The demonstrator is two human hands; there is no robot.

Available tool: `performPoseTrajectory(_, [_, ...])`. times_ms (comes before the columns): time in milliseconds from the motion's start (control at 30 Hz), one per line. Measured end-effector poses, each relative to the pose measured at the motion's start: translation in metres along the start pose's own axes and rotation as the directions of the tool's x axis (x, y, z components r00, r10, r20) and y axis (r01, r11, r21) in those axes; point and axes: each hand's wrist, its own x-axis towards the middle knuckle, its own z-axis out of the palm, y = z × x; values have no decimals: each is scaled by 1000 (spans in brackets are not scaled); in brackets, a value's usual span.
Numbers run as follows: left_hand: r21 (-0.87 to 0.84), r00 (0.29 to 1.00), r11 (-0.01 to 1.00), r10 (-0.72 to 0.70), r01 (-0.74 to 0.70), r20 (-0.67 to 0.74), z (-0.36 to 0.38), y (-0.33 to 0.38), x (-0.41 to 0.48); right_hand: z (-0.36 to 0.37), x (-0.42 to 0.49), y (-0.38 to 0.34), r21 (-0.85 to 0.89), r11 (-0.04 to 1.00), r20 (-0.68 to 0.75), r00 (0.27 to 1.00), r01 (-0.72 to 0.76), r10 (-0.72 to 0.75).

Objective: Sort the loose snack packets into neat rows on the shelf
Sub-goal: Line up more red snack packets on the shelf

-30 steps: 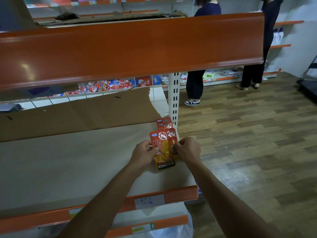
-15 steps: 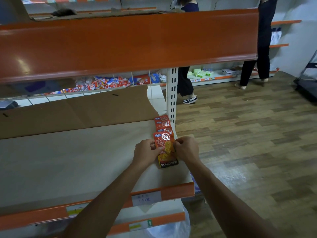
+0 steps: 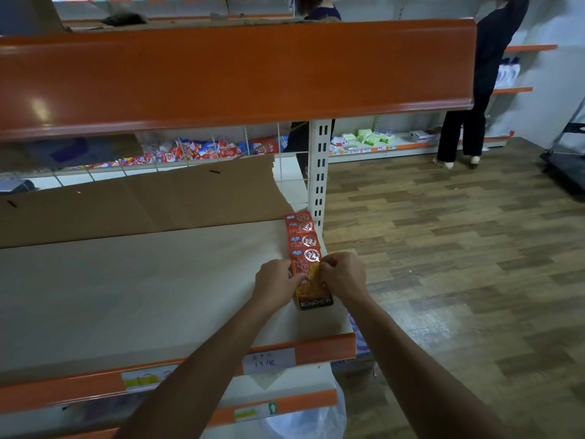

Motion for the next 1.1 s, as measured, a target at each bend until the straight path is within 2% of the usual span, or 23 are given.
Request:
performPoseTrajectory(200, [-30, 999, 999, -40, 40, 26, -1, 2, 2, 1, 1, 2, 22, 1000, 10, 1000, -20, 19])
performPoseTrajectory(367, [-140, 984, 979, -162, 150, -78, -8, 4, 10, -2, 2, 3, 57, 996, -11, 998, -63, 63])
performPoseTrajectory(467, [-233, 972, 952, -220, 196, -82, -9, 5, 16, -5, 6, 2, 71, 995, -15, 997, -70, 71])
performPoseTrajectory(600, [-238, 973, 951, -221, 199, -67, -9, 7, 16, -8, 6, 3, 54, 998, -31, 999, -40, 42])
performPoseTrajectory(800, [-131, 983, 984, -136, 120, -123, -16, 5, 6, -3, 0, -18, -24, 992, -58, 990, 124, -126])
performPoseTrajectory(967, [9, 982, 999, -45, 48, -181, -38, -23, -10, 26, -14, -51, -73, 958, -10, 961, 277, -278])
performPoseTrajectory(1100, [116, 966, 991, -30, 62, -256, -68, -63, -36, 63, -37, -85, -54, 928, 52, 929, 368, -365])
